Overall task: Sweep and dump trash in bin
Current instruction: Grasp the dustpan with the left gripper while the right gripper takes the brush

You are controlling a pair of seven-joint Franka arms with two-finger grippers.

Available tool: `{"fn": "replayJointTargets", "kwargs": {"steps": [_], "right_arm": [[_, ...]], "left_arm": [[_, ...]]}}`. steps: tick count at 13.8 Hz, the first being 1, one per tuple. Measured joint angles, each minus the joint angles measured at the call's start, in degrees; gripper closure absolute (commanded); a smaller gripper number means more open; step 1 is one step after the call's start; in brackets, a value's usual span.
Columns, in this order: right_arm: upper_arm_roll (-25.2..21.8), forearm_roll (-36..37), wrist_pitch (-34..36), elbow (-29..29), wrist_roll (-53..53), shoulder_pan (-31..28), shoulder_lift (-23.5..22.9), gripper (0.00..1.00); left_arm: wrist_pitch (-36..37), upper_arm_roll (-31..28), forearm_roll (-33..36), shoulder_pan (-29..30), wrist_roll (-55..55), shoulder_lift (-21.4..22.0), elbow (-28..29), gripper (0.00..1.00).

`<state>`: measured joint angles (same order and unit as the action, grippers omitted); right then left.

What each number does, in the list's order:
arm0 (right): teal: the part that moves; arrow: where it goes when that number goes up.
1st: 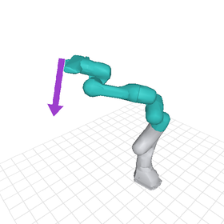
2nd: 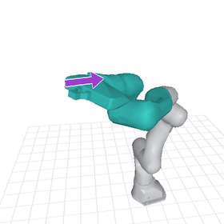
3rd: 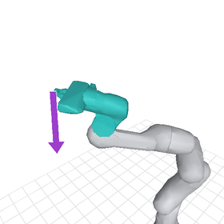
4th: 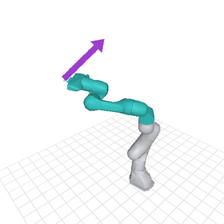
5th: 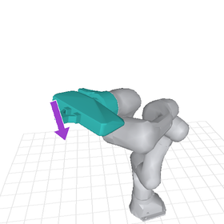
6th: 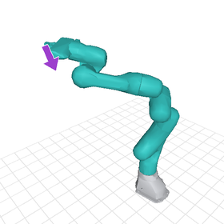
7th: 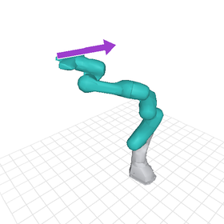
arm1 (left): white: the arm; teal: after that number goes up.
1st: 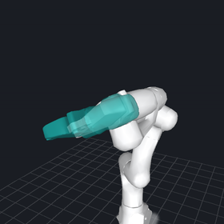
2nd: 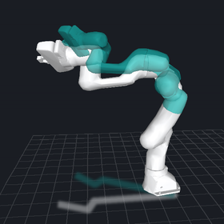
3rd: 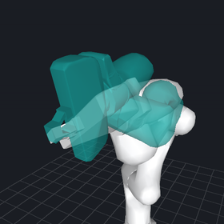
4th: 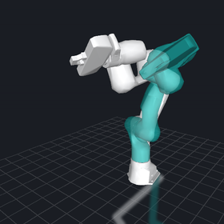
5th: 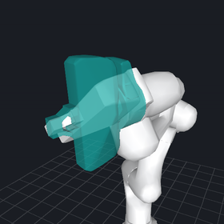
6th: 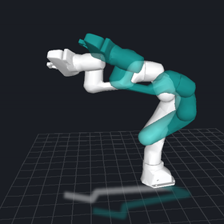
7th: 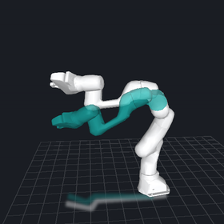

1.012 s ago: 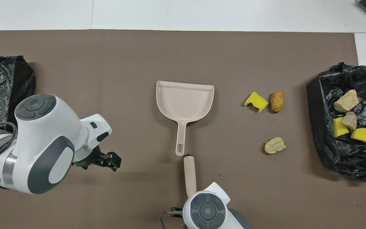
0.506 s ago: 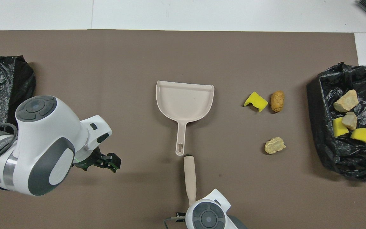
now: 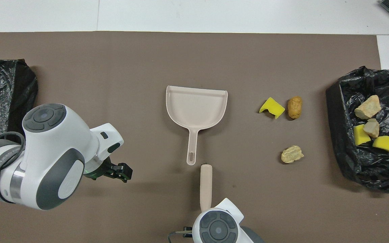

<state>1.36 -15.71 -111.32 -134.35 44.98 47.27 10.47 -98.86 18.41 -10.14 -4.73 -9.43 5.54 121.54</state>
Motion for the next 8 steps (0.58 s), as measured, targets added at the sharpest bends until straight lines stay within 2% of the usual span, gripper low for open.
{"fn": "replayJointTargets", "kwargs": {"steps": [4, 6, 8], "right_arm": [[-0.4, 4.5, 12.8, 7.3, -7.8, -9.1, 1.9, 1.0], [-0.6, 6.5, 16.3, 10.3, -15.7, -16.2, 2.0, 1.0], [-0.7, 10.4, 16.9, 11.5, -24.4, -22.7, 1.8, 1.0]], "left_arm": [[-10.9, 0.5, 0.0, -4.8, -3.4, 0.0, -0.3, 0.0], [-16.0, 0.8, 0.0, -6.4, -4.5, -0.6, -0.4, 0.0], [-19.3, 1.0, 0.0, -7.9, -4.9, -2.6, -1.6, 0.0]]}}
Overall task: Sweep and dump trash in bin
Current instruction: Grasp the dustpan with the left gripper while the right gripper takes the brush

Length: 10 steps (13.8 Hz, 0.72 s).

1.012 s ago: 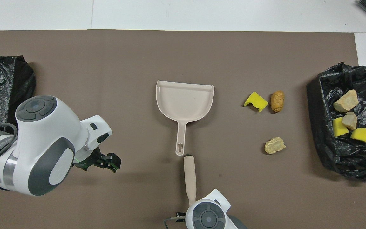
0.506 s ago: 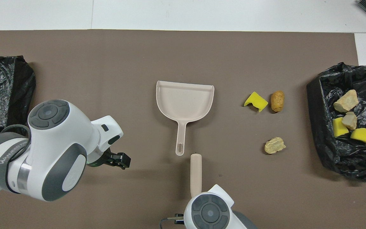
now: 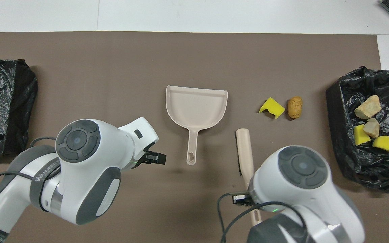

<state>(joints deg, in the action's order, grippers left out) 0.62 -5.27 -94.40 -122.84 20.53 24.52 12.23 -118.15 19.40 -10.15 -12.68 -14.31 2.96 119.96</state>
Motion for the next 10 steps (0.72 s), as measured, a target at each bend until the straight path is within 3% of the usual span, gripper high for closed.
{"fn": "replayJointTargets", "kwargs": {"steps": [6, 10], "right_arm": [[-0.2, 16.7, -1.3, 8.7, -23.7, -14.8, -7.5, 1.0], [-0.2, 22.1, -9.2, 12.4, -30.5, -20.9, -13.2, 1.0]], "left_arm": [[-12.2, 0.2, 0.0, -5.9, -7.0, -9.9, -2.5, 0.0], [-16.4, 0.2, 0.0, -8.8, -9.9, -13.3, -2.8, 0.0]]}}
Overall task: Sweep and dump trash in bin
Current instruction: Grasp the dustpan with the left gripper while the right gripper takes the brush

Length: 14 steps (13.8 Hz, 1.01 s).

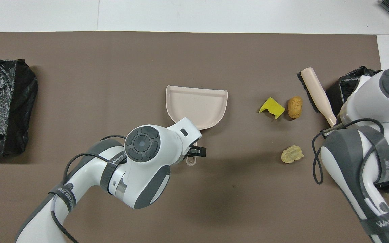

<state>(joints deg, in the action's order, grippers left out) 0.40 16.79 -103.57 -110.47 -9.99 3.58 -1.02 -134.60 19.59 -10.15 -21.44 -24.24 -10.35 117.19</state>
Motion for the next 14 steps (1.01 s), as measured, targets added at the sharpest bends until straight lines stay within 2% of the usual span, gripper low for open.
{"fn": "replayJointTargets", "kwargs": {"steps": [3, 4, 9, 10, 11, 12, 13, 14], "right_arm": [[0.0, 1.0, -4.6, 0.6, -0.9, -1.2, -2.6, 1.0], [0.0, 1.5, -5.8, 0.8, -1.2, -1.3, -3.3, 1.0], [0.1, 5.3, -9.1, 3.1, -2.6, -1.9, -7.4, 1.0], [0.2, 5.5, -9.4, 4.2, -3.3, -1.8, -8.6, 1.0], [0.3, 5.7, -9.8, 5.2, -3.9, -1.7, -9.9, 1.0], [0.4, 5.7, -10.7, 5.9, -5.0, -1.7, -11.1, 1.0], [0.5, 5.8, -12.0, 6.1, -7.5, -1.7, -11.9, 1.0], [0.5, 5.8, -12.6, 6.3, -10.3, -1.7, -12.5, 1.0]], "left_arm": [[-1.3, 0.0, 0.0, -1.4, -0.9, -1.0, -0.1, 0.1], [-1.4, 0.0, 0.3, -1.7, -1.0, -1.1, -0.1, 0.1], [-1.4, 0.0, 3.8, -2.3, -2.7, -2.2, -1.1, 0.31], [-1.4, 0.0, 3.9, -2.3, -2.8, -2.4, -1.2, 0.41], [-1.4, 0.0, 3.9, -2.3, -2.8, -2.5, -1.3, 0.69], [-1.4, 0.0, 3.9, -2.4, -2.8, -2.5, -1.3, 0.92], [-1.4, 0.1, 3.9, -2.5, -2.9, -2.6, -1.3, 1.0], [-1.4, 0.1, 3.9, -2.7, -2.9, -2.6, -1.3, 1.0]]}}
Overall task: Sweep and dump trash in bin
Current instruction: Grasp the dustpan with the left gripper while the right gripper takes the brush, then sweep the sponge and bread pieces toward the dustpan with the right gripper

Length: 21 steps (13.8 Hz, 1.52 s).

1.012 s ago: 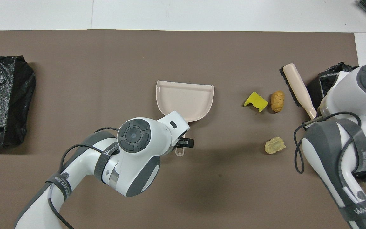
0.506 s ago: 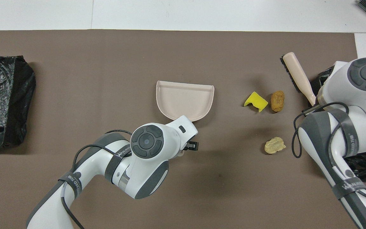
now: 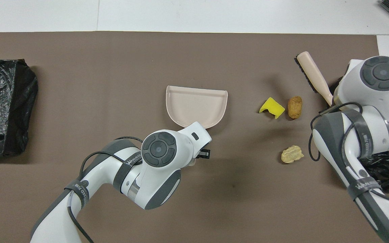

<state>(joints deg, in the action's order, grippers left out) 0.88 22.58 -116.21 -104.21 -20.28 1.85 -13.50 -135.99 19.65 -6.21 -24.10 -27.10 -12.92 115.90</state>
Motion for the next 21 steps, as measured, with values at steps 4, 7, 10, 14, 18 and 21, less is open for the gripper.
{"fn": "replayJointTargets", "kwargs": {"steps": [4, 7, 10, 14, 18, 21], "right_arm": [[-0.1, 0.0, -1.6, 0.0, -4.2, -0.6, -0.4, 1.0], [-0.1, 0.0, -4.4, 0.0, -4.1, -1.8, -1.5, 1.0], [-0.3, 0.1, -4.4, 0.0, -2.8, -3.6, -2.5, 1.0], [-0.3, 0.7, -3.1, -2.6, 8.4, -3.9, -4.1, 1.0], [0.5, 1.3, 0.9, -5.0, 9.6, -3.3, -3.9, 1.0], [0.8, 0.9, 1.7, -7.0, 9.6, -2.6, -2.8, 1.0]], "left_arm": [[2.5, -0.4, 0.1, -0.2, -0.1, 0.0, -1.0, 1.0], [13.7, -0.8, 0.3, -0.1, 4.0, 0.1, -6.6, 1.0], [20.1, -0.9, 0.4, -0.1, 11.7, 0.6, -9.7, 1.0], [23.8, -1.0, 0.5, -0.1, 24.1, 1.1, -9.7, 1.0], [25.1, -1.2, 0.5, 1.2, 31.6, 1.6, -7.8, 1.0], [26.6, -1.2, -0.7, 3.6, 38.7, 1.7, -7.2, 1.0]]}}
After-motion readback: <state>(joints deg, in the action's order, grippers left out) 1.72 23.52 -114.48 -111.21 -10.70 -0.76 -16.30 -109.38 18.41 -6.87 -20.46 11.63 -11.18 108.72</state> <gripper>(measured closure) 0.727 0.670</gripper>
